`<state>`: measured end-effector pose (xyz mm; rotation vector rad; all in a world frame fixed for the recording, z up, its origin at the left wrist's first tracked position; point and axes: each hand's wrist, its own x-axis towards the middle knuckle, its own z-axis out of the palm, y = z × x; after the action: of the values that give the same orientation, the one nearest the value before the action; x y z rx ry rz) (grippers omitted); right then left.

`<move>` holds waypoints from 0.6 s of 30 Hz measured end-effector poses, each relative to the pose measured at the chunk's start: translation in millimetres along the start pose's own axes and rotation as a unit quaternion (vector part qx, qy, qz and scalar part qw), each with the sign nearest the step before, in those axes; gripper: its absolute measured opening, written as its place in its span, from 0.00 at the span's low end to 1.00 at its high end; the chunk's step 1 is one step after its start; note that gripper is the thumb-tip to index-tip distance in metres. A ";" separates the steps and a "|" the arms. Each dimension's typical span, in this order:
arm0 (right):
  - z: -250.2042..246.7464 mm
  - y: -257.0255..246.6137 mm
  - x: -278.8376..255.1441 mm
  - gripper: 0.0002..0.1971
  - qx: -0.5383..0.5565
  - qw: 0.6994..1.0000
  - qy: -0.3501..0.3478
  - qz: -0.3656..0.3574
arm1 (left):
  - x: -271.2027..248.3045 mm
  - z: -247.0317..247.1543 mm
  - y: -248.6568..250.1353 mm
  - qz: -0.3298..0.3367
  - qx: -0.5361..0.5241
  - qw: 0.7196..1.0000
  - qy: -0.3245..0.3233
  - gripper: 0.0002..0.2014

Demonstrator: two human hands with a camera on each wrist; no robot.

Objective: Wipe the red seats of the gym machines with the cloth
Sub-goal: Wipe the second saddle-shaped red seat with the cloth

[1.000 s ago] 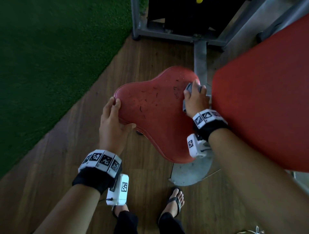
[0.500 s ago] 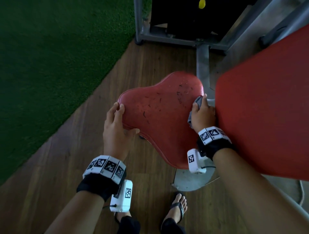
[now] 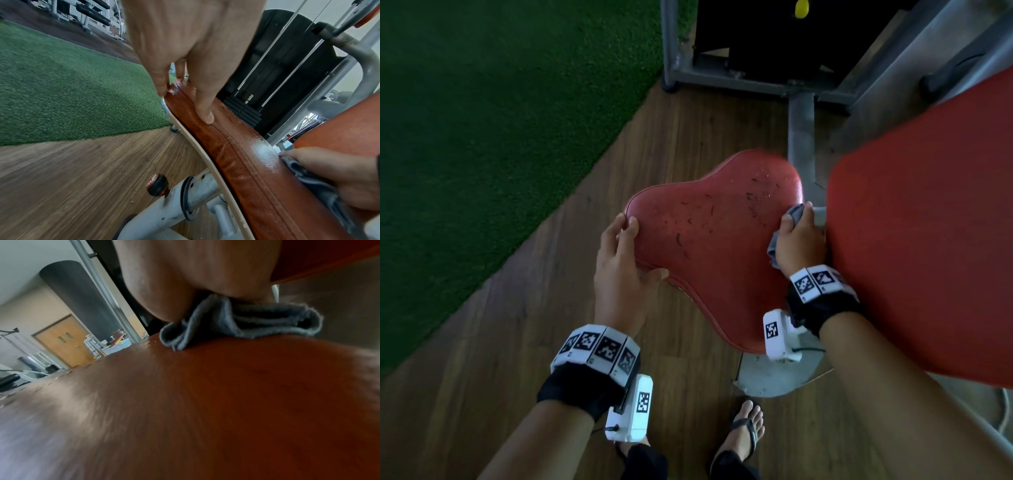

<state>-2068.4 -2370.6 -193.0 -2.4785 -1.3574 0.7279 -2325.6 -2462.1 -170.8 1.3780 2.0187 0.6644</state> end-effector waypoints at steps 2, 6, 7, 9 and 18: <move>0.9 -10.3 14.3 0.28 -0.007 1.000 0.004 0.004 | 0.2 -0.3 -1.4 0.002 0.003 1.000 -0.009 0.47; 7.1 -36.8 51.1 0.25 0.019 0.999 0.038 -0.001 | -0.5 -0.3 -1.1 0.007 0.009 1.000 -0.012 0.47; 7.5 -44.2 58.8 0.24 0.028 0.999 0.032 0.001 | -0.6 -0.7 -1.4 0.010 0.010 1.000 -0.013 0.47; 5.0 -56.2 69.5 0.22 0.008 1.000 0.018 -0.013 | -0.9 -1.5 -2.9 0.017 0.009 1.000 -0.013 0.47; 13.5 -15.2 24.7 0.27 -0.036 0.985 0.030 -0.167 | -1.4 -0.9 -3.6 0.004 -0.011 1.000 -0.011 0.47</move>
<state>-2075.4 -2342.2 -205.9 -2.2182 -1.7437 0.5321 -2328.2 -2464.7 -172.3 1.3750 1.9842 0.6687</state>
